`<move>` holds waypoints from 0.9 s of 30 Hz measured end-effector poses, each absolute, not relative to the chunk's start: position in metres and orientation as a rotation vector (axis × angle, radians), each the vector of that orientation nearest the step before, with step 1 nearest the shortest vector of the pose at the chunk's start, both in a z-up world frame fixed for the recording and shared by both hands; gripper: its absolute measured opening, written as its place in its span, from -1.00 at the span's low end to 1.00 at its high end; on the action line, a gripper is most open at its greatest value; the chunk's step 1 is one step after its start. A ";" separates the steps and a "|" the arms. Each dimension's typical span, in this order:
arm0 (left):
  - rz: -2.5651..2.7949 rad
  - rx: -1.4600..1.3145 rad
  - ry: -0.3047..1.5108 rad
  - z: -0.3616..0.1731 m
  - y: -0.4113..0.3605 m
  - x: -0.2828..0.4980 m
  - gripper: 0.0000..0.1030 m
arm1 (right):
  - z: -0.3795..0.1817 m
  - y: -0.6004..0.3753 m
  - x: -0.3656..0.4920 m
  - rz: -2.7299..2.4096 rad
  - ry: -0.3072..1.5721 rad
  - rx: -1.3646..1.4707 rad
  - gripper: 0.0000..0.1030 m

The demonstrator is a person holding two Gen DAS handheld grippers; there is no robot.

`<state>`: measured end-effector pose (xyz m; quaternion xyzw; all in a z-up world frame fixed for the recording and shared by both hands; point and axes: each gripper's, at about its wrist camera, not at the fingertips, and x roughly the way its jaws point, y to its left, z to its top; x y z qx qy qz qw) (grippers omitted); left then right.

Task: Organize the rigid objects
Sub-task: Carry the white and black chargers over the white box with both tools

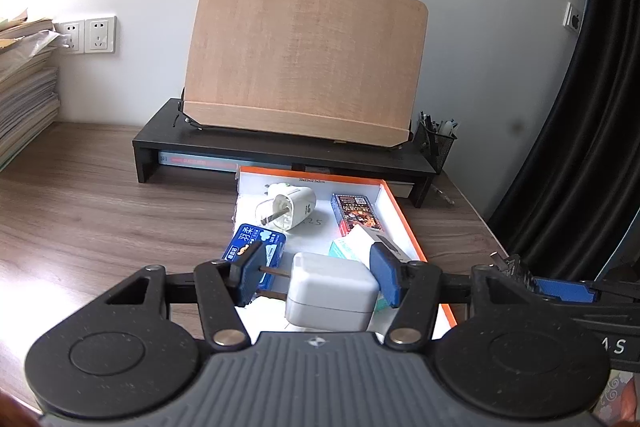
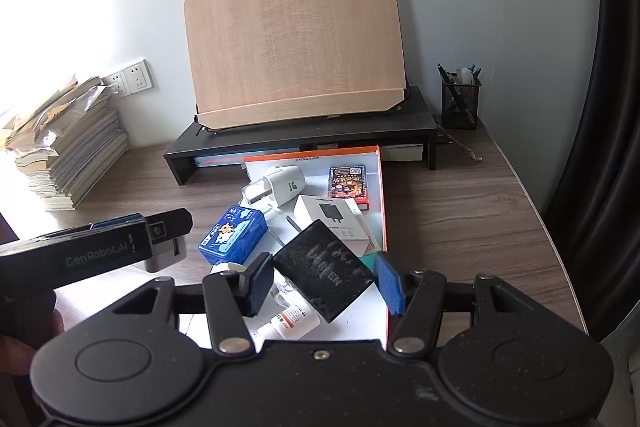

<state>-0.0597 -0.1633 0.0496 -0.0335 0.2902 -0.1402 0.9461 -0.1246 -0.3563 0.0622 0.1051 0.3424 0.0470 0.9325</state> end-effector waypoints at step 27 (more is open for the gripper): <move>-0.262 -0.059 0.584 0.047 -0.183 -0.041 0.12 | 0.063 -0.367 -0.092 0.128 0.667 0.215 0.31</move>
